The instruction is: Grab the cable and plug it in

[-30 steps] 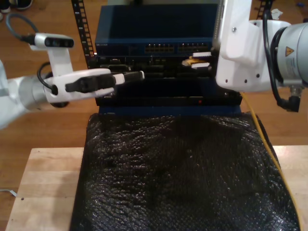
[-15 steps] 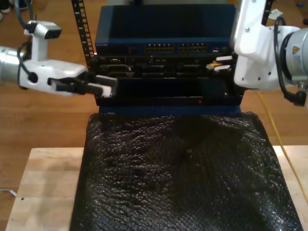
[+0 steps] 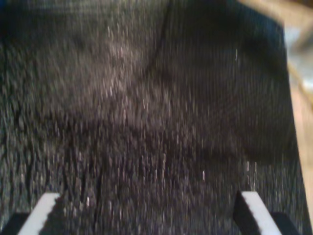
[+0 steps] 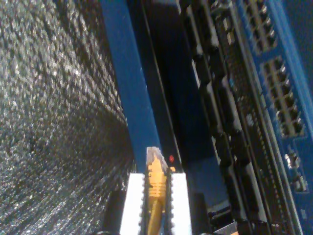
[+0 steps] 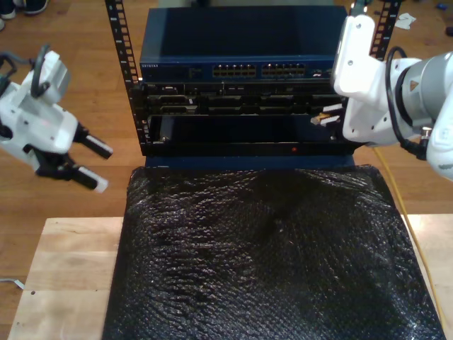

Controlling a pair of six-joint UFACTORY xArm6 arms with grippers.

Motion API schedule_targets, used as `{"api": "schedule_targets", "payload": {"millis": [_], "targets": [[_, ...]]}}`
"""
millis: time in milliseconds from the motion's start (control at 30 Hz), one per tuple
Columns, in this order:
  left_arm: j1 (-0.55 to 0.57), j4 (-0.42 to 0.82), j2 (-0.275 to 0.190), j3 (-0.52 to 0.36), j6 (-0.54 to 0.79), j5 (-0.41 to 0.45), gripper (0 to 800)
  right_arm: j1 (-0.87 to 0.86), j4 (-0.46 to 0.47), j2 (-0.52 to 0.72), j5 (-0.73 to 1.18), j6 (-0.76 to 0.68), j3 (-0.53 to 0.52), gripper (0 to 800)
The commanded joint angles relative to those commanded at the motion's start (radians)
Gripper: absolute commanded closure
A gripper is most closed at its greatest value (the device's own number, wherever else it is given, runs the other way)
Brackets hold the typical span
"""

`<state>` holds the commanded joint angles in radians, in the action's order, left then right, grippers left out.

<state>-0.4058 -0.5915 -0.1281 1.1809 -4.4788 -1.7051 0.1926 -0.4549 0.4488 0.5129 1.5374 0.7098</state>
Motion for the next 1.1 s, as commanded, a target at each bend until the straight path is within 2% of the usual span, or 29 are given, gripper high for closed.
{"api": "schedule_targets", "payload": {"millis": [133, 333, 600, 733, 867, 1100], "targets": [[-0.075, 0.074, -0.008, -0.002, 0.086, -0.003, 2, 0.0, 0.08, -0.021, 0.0, -0.074, 0.005, 800], [-0.201, 0.109, -0.014, -0.003, 0.244, -0.018, 2, 0.0, 0.206, -0.048, 0.0, -0.184, 0.009, 800], [-0.338, 0.206, -0.015, -0.023, 0.43, -0.064, 2, 0.003, 0.423, -0.074, 0.0, -0.368, 0.015, 800], [-0.399, 0.255, -0.035, -0.081, 0.532, -0.077, 2, 0.005, 0.531, -0.095, 0.002, -0.437, 0.014, 800], [-0.445, 0.307, -0.083, -0.158, 0.626, -0.075, 2, 0.005, 0.617, -0.118, 0.002, -0.499, 0.012, 800], [-0.565, 0.399, -0.127, -0.281, 0.784, -0.074, 2, 0.006, 0.698, -0.146, 0.002, -0.559, 0.012, 800]]}}
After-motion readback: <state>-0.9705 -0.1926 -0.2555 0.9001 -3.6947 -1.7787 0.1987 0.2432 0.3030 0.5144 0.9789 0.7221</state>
